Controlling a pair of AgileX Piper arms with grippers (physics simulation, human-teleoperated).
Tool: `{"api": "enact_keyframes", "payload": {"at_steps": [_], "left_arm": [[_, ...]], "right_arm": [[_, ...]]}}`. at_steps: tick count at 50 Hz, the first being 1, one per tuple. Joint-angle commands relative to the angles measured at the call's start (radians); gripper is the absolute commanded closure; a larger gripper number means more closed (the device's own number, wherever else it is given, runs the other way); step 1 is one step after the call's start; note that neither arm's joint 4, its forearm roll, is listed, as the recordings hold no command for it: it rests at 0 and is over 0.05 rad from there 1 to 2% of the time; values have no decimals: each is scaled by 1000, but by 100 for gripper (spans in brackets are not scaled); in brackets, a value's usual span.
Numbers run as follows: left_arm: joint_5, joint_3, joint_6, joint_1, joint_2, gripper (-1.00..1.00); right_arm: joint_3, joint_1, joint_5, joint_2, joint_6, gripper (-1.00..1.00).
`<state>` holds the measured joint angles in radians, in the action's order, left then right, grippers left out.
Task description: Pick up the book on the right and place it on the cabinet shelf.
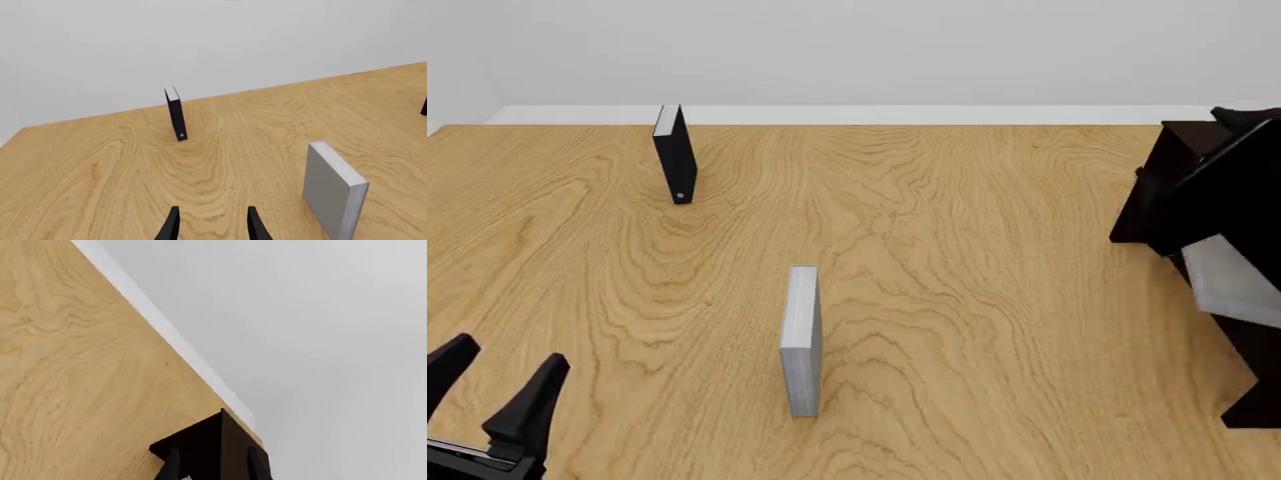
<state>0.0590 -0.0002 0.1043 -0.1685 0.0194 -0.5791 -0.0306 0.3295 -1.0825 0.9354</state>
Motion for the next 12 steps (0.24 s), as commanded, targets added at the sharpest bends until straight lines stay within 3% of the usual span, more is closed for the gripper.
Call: {"api": "enact_keyframes", "payload": {"at_steps": [1,5,12], "left_arm": [[-4,0,6,7,-2,-100],[-12,0,8,6,4,-100],[-11,-1,10,9,-1,-100]], "right_arm": [[-157,54,-308,170,-265,-100],[-196,67,-380,204,-354,-100],[-218,61,-460,280,-404,-100]]}}
